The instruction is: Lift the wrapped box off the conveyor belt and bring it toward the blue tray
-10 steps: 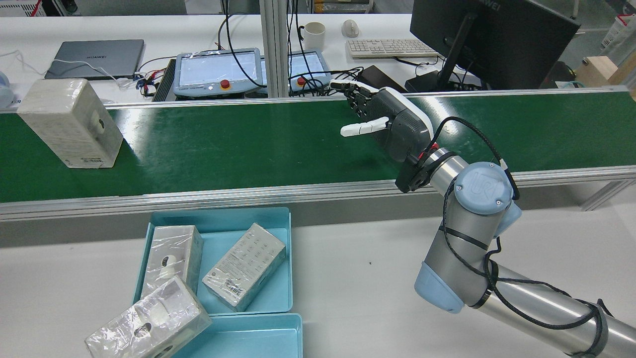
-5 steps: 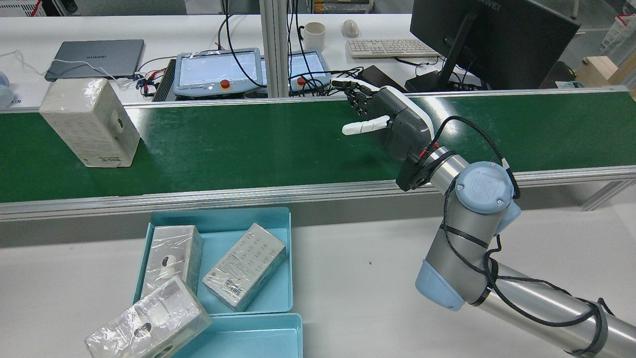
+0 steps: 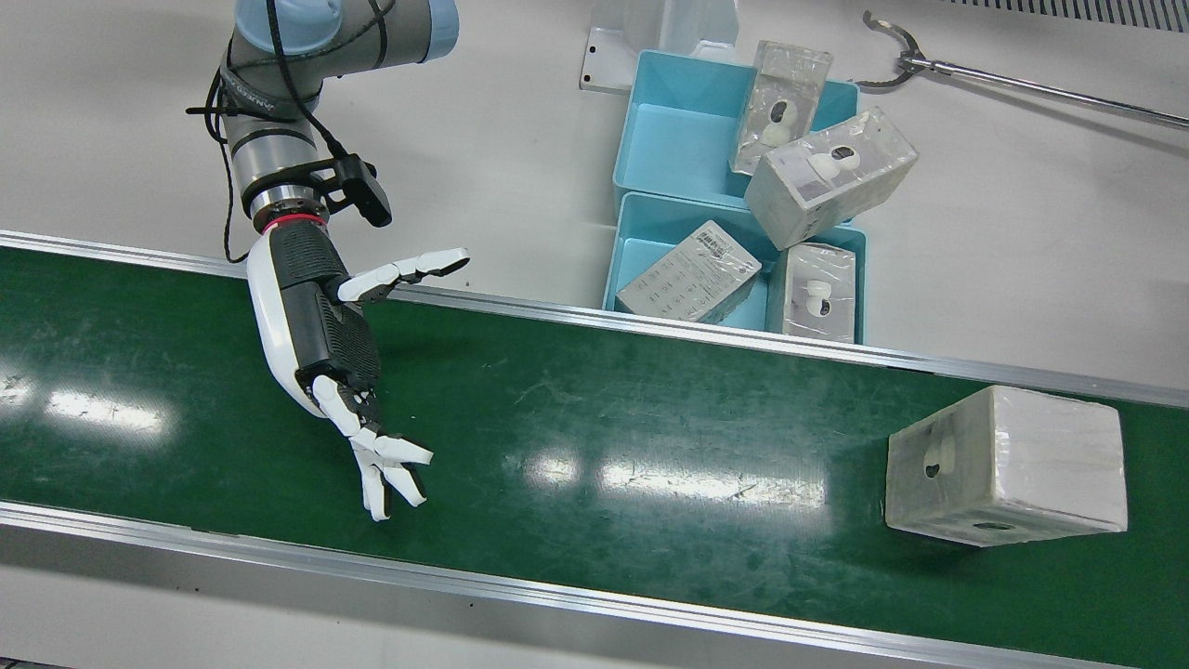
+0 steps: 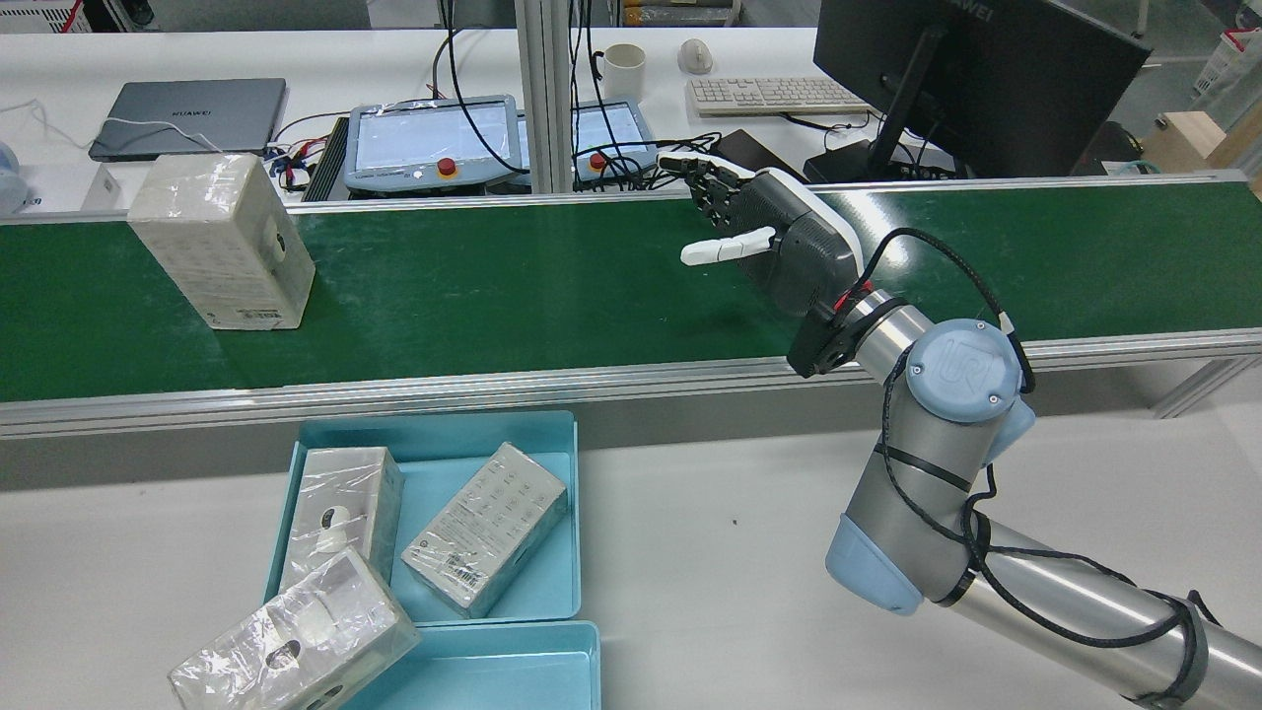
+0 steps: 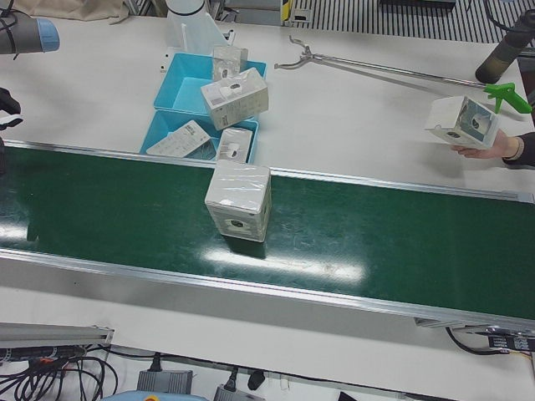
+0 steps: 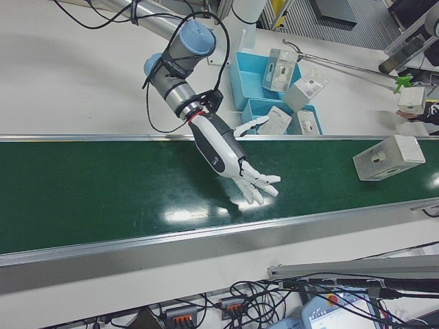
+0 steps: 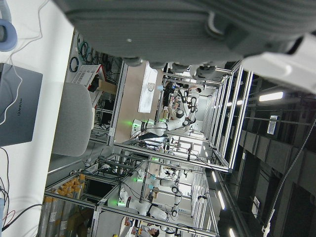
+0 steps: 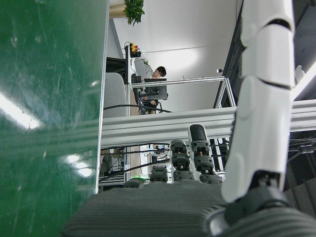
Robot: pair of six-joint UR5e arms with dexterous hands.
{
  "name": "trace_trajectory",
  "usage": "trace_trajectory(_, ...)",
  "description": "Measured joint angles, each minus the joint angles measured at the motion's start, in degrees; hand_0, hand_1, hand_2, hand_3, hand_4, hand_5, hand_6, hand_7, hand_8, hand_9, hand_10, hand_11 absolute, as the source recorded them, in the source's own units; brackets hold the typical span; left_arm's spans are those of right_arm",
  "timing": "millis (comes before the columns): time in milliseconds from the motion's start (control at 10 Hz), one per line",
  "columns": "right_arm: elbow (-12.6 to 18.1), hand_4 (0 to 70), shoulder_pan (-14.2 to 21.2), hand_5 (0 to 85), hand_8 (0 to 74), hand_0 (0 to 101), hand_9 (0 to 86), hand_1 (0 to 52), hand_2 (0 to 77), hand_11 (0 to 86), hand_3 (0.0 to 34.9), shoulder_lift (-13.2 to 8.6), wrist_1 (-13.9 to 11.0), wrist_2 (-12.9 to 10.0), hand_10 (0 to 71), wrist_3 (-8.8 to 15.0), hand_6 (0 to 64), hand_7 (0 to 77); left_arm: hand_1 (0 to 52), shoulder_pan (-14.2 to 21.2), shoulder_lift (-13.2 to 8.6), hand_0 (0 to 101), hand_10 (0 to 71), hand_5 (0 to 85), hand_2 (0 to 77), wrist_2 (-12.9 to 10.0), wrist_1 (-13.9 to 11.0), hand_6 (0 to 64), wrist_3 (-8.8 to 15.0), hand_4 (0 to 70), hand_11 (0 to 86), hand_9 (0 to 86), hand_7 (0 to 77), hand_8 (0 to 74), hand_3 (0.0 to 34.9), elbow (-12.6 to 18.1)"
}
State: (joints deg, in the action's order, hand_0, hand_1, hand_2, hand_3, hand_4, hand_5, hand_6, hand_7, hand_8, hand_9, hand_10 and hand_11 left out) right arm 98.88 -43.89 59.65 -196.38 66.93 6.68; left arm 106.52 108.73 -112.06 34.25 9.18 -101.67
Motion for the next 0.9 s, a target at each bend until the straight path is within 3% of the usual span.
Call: trace_trajectory(900, 0.1, 10.4, -0.2, 21.3, 0.5, 47, 3.8, 13.1, 9.8, 0.5, 0.0, 0.2, 0.0, 0.0, 0.0, -1.0, 3.8, 3.8, 0.0, 0.0, 0.0, 0, 0.5, 1.1, 0.5, 0.0, 0.0, 0.5, 0.0, 0.0, 0.5, 0.5, 0.5, 0.5, 0.0, 0.0)
